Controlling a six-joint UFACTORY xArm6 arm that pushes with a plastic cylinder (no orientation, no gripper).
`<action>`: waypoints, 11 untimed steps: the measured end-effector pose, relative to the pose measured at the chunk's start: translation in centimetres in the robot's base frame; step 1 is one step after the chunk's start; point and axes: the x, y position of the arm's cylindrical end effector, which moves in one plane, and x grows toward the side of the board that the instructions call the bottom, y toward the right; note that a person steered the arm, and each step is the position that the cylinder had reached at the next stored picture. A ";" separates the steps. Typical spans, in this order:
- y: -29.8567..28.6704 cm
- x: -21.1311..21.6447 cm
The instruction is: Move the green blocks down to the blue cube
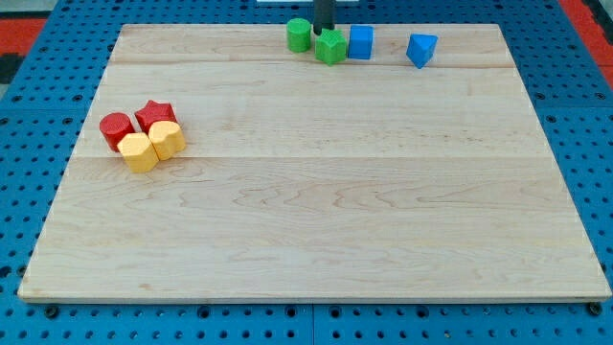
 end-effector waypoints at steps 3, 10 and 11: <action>-5.8 -1.8; -5.9 3.6; -0.3 4.2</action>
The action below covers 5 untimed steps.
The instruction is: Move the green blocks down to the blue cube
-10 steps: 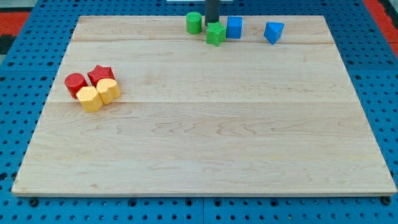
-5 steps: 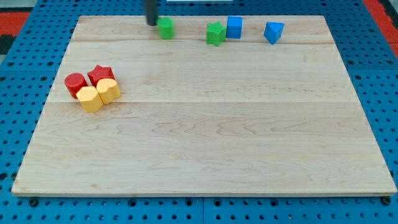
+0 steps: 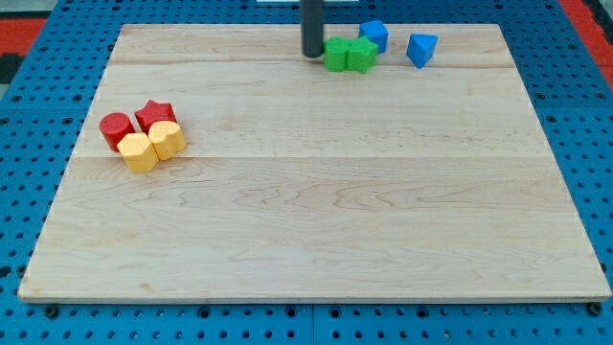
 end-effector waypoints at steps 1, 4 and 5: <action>-1.0 0.4; -5.5 -3.2; -1.3 -6.1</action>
